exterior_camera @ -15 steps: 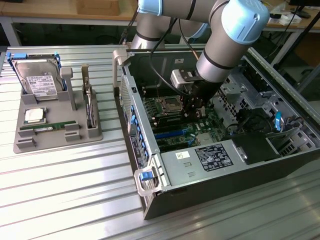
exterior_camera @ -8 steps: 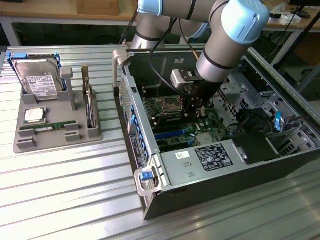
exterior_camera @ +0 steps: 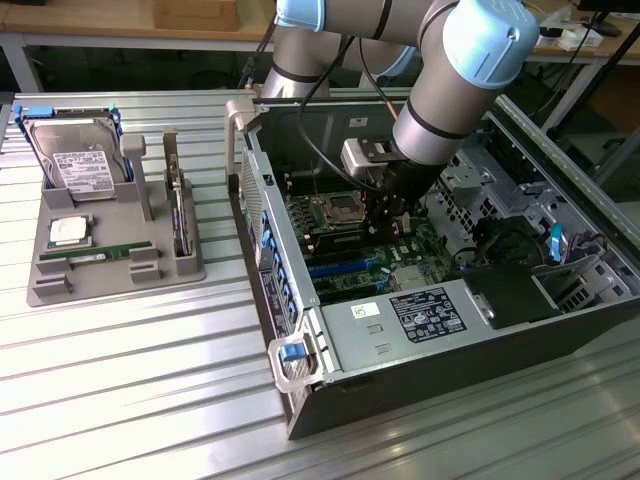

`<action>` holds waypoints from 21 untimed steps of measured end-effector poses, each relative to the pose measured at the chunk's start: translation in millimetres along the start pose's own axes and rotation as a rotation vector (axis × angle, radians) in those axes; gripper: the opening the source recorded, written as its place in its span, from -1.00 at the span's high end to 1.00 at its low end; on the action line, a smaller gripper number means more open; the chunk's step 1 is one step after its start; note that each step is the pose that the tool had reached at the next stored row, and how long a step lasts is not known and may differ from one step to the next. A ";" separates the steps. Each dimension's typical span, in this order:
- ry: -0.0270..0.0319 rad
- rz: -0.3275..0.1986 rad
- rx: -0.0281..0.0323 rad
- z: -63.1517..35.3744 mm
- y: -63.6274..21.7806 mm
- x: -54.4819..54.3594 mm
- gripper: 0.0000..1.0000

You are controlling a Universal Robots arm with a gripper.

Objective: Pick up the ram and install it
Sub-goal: 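Insert the ram into the slot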

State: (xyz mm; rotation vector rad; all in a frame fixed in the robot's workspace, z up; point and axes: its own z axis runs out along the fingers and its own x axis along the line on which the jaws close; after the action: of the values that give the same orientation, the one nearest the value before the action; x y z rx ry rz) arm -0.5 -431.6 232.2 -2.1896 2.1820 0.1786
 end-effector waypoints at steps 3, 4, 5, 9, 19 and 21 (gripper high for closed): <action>-0.0001 0.003 0.0003 0.0 0.0 0.0 0.73; -0.0002 0.004 0.0005 0.7 -0.1 0.2 0.73; -0.0001 0.005 0.0005 0.7 -0.1 0.2 0.73; -0.0003 0.007 0.0008 0.7 -0.1 0.1 0.73; -0.0006 0.013 -0.0040 0.9 3.7 0.1 0.73; -0.0006 0.013 -0.0041 0.9 3.7 0.1 0.73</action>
State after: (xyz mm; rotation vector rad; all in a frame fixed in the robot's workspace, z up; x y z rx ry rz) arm -4.3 -431.7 231.5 -2.1773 2.1984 0.1843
